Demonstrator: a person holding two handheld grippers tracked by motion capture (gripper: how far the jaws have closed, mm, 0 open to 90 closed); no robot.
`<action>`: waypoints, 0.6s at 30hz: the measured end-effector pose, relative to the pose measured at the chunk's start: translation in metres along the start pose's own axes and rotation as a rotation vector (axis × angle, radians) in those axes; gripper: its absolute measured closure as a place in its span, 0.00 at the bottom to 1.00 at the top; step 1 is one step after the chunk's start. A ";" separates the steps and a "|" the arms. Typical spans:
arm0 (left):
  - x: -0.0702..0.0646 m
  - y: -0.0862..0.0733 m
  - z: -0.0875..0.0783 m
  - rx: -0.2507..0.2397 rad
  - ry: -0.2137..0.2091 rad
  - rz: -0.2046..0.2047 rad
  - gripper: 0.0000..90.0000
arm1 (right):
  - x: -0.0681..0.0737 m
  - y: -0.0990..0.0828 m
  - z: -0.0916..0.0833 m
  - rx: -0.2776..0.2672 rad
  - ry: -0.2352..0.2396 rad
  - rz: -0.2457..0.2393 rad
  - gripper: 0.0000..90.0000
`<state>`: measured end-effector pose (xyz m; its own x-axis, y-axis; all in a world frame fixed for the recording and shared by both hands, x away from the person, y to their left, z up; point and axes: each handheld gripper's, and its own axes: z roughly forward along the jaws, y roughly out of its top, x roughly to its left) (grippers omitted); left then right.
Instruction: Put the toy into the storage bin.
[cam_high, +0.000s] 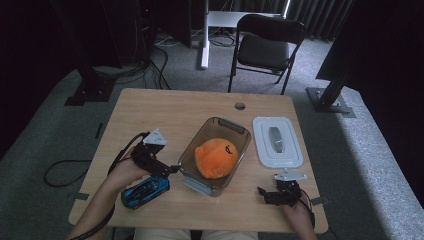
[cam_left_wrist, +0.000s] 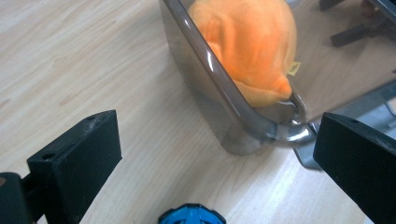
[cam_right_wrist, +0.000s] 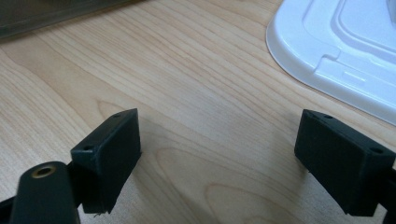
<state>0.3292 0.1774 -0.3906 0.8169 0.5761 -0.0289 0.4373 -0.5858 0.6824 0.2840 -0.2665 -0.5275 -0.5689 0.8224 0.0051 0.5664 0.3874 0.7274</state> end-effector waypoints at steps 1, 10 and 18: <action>0.000 -0.002 0.000 0.002 0.006 -0.001 0.02 | 0.000 0.000 0.000 0.000 0.000 0.000 0.16; -0.001 -0.019 -0.004 0.013 0.010 -0.006 0.02 | 0.000 0.000 0.000 0.001 0.000 0.002 0.16; 0.000 -0.038 -0.004 0.033 0.010 -0.017 0.02 | 0.000 0.000 0.000 0.001 0.000 0.001 0.16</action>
<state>0.3112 0.2018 -0.4141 0.8053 0.5920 -0.0328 0.4636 -0.5941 0.6574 0.2839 -0.2665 -0.5274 -0.5683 0.8228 0.0062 0.5681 0.3868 0.7264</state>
